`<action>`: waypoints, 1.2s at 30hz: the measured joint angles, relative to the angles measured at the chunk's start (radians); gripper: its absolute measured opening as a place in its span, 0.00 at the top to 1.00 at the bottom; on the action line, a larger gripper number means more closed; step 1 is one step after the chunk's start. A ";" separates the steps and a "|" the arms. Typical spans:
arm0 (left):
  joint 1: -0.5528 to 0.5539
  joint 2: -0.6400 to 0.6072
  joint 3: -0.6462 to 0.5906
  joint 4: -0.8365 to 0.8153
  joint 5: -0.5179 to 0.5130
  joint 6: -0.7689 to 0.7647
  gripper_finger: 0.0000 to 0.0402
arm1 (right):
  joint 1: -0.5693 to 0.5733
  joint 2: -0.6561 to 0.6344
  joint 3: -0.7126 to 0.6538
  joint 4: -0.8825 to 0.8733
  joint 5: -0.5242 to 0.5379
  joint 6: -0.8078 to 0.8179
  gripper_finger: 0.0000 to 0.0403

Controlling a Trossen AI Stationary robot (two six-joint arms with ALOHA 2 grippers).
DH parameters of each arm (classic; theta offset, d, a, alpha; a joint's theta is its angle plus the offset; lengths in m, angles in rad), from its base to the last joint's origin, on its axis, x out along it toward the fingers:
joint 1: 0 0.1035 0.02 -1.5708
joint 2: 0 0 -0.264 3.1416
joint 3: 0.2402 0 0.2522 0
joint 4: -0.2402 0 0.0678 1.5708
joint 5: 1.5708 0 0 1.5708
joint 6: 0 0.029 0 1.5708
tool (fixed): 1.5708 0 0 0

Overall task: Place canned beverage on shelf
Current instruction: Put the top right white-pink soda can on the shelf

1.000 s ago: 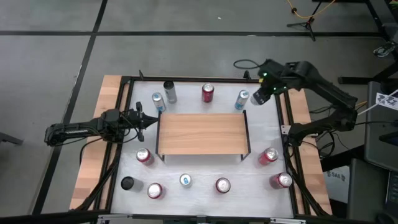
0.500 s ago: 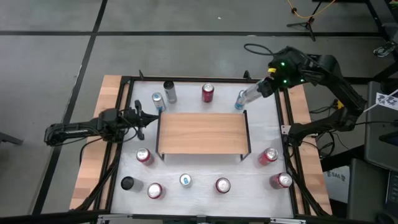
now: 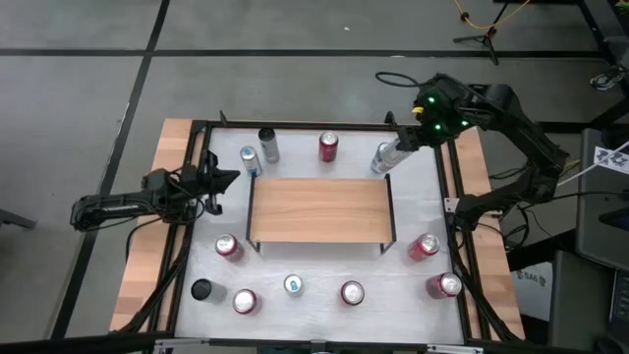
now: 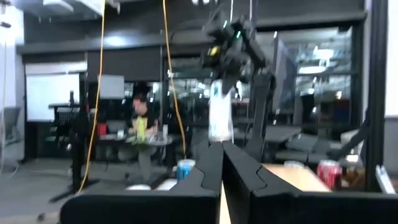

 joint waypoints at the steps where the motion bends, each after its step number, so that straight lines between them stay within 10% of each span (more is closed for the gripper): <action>1: 0.000 0.000 0.000 0.024 0.017 0.000 1.00 | 0.000 0.010 0.000 0.006 -0.014 0.007 0.37; 18: -0.049 0.118 0.000 0.332 0.114 0.000 0.87 | 0.001 0.136 0.000 0.043 -0.120 0.031 0.37; 26: -0.062 0.335 0.088 0.378 0.088 0.008 0.67 | 0.001 0.158 0.000 0.045 -0.155 0.038 0.37; 36: -0.061 0.720 0.327 0.377 0.088 0.083 0.64 | 0.001 0.158 0.000 0.063 -0.156 0.029 0.37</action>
